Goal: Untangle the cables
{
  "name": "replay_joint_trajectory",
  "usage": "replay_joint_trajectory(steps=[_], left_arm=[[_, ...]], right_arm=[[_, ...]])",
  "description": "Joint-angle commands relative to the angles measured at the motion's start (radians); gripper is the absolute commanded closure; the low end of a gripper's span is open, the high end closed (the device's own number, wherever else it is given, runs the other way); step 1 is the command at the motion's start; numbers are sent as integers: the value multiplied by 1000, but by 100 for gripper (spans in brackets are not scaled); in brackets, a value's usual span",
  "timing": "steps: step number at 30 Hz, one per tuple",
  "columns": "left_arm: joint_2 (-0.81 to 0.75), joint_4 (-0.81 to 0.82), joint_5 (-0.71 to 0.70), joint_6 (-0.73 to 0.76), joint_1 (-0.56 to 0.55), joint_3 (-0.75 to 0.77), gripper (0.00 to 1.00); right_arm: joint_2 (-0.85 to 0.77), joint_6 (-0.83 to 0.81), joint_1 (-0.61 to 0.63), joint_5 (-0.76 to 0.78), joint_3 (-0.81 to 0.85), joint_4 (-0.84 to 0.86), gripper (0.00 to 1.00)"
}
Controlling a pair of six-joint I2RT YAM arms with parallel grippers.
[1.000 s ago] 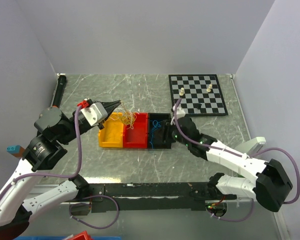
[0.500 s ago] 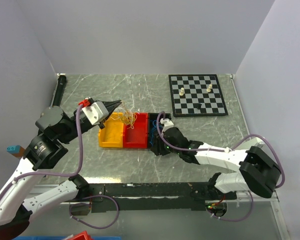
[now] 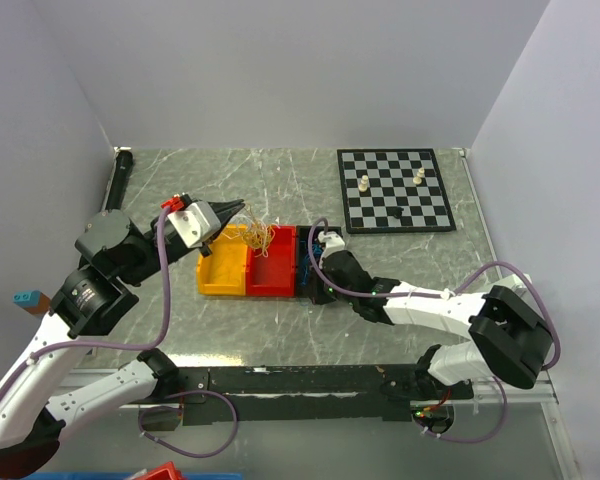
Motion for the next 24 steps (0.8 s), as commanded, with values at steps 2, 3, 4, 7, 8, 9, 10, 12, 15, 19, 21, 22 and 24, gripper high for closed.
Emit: replay_joint_trajectory(steps=[2,3,4,7,8,9,10,12,15,19,21,22,24], left_arm=[[-9,17,11,-5,2,40,99],[-10,17,11,-5,3,40,99],[-10,19,9,-3,3,38,99],[-15,19,11,-3,2,37,99],[-15,17,11,-3,2,37,99],[-16,17,11,-5,3,37,99],[-16,17,11,-6,3,38,99],[-19,16,14,-6,3,35,99],[-18,11,21,-11,2,37,99],[-15,2,41,-23,2,40,99],[-16,4,49,-32,3,40,99],[-18,2,55,-37,2,38,99],[-18,8,57,-57,2,34,99]], right_arm=[[-46,-18,-50,71,52,-1,100],[-53,-29,-74,64,66,-12,100],[-53,-36,-101,61,81,-24,100],[-17,-73,-153,64,150,-73,100],[1,-84,-163,65,173,-83,100],[18,-93,-170,64,190,-84,100],[41,-104,-173,65,211,-86,100],[99,-119,-186,64,260,-103,100],[189,-131,-187,67,316,-100,100],[302,-133,-187,91,353,-110,100],[332,-133,-186,101,345,-113,100],[335,-130,-186,102,339,-115,100],[314,-122,-184,72,313,-104,100]])
